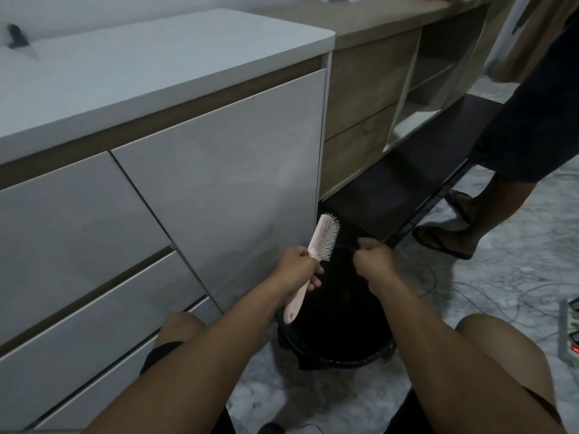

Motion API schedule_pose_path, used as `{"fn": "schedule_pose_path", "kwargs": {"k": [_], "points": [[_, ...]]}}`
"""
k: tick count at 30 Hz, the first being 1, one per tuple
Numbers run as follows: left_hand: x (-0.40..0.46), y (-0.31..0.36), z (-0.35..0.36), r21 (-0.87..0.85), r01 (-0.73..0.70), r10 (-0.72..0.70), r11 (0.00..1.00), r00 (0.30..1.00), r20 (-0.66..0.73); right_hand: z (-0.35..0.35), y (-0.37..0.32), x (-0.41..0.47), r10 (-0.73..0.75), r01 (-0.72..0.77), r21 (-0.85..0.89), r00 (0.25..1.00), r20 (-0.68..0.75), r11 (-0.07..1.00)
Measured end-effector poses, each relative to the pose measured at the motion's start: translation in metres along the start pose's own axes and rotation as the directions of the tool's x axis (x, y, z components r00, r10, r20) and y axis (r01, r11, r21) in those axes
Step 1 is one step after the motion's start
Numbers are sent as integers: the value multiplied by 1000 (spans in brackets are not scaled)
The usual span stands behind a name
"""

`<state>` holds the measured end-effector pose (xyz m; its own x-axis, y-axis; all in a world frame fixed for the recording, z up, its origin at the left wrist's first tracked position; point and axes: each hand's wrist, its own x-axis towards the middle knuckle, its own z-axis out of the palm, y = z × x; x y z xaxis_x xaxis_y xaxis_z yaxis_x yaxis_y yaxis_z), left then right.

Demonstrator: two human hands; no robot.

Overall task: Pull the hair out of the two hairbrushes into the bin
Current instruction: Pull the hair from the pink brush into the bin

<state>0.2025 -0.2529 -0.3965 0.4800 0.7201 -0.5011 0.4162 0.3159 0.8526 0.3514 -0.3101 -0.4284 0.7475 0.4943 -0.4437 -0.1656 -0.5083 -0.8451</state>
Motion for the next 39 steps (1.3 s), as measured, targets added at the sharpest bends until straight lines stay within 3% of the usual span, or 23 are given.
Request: {"fn": "schedule_pose_path", "kwargs": {"k": [3, 5, 11, 17, 21, 24, 29, 34, 39], "points": [[-1, 5, 1, 51, -21, 20, 998, 1000, 12, 3, -18, -19, -26, -9, 152, 974, 225, 988], [-1, 7, 0, 78, -42, 41, 996, 999, 22, 2, -25, -26, -10, -44, 145, 935, 356, 988], [-1, 8, -3, 62, -43, 44, 997, 999, -21, -3, -31, -31, 5, -86, 175, 907, 420, 981], [-8, 2, -4, 16, -67, 66, 998, 998, 23, 1, -22, -30, -105, 60, 137, 928, 356, 989], [-16, 3, -7, -45, -88, 90, 995, 995, 48, -1, -24, -36, -114, 39, 266, 955, 274, 963], [-19, 3, -11, -82, -78, 83, 994, 995, 61, -5, -24, -38, -112, 49, 264, 966, 231, 963], [-20, -4, -12, 12, -95, 95, 995, 995, -15, -3, -29, -43, -138, 109, 216, 983, 123, 970], [-24, -5, -9, 17, -152, 153, 988, 988, -21, 4, -31, -61, -206, 171, 149, 944, 259, 974], [-25, -9, -10, 53, -172, 174, 984, 984, -37, 1, -24, -60, -217, 187, 171, 959, 180, 967]]}}
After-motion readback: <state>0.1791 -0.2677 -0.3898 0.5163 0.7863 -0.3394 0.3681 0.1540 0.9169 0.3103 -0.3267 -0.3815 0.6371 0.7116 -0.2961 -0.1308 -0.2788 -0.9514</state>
